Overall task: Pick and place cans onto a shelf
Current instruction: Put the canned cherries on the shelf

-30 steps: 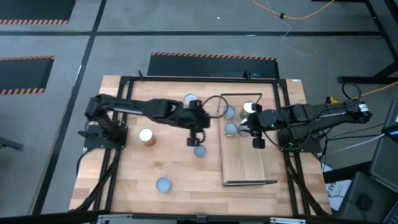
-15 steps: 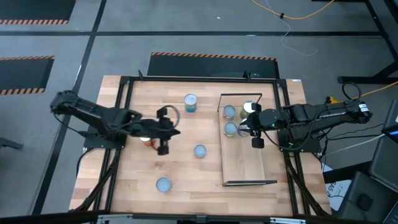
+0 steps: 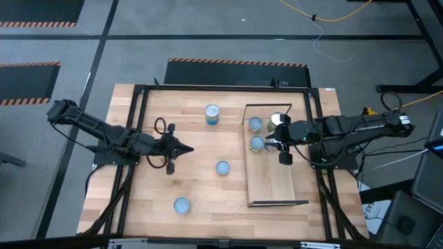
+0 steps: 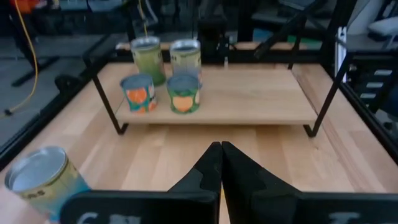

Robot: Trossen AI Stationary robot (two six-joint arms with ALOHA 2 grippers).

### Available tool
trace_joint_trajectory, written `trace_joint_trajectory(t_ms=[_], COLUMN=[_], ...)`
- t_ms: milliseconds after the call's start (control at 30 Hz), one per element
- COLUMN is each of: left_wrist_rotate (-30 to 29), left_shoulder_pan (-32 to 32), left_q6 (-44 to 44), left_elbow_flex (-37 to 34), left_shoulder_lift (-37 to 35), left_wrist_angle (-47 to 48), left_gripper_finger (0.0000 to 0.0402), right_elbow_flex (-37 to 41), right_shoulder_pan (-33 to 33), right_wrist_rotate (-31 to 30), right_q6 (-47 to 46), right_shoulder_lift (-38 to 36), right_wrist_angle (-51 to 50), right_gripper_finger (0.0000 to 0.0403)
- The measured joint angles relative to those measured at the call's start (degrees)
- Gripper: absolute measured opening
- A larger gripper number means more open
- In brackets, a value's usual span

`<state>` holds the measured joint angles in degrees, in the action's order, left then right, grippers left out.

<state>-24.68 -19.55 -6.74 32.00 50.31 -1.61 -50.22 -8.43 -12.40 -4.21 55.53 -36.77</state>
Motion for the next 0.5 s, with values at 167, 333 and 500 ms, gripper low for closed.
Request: trace_joint_trajectory(t_ms=[167, 333, 500], left_wrist_rotate=[0.03, 0.04, 0.06], left_shoulder_pan=[0.0, 0.0, 0.0], left_q6=[1.17, 1.17, 1.17], left_elbow_flex=[-2.11, -2.16, -2.16], left_shoulder_lift=[-0.42, -0.44, -0.44], left_wrist_angle=[-3.02, -3.21, -3.21], left_gripper_finger=[0.0002, 0.0001, 0.0001], right_elbow_flex=[0.0, 0.0, 0.0], right_shoulder_pan=[0.0, 0.0, 0.02], right_wrist_rotate=[0.37, 0.36, 0.35], right_q6=[-0.04, 0.3, 4.47], right_shoulder_lift=[0.0, 0.0, 0.0], right_wrist_angle=[1.01, 3.93, 10.38], right_gripper_finger=[0.0125, 0.0179, 0.0217])
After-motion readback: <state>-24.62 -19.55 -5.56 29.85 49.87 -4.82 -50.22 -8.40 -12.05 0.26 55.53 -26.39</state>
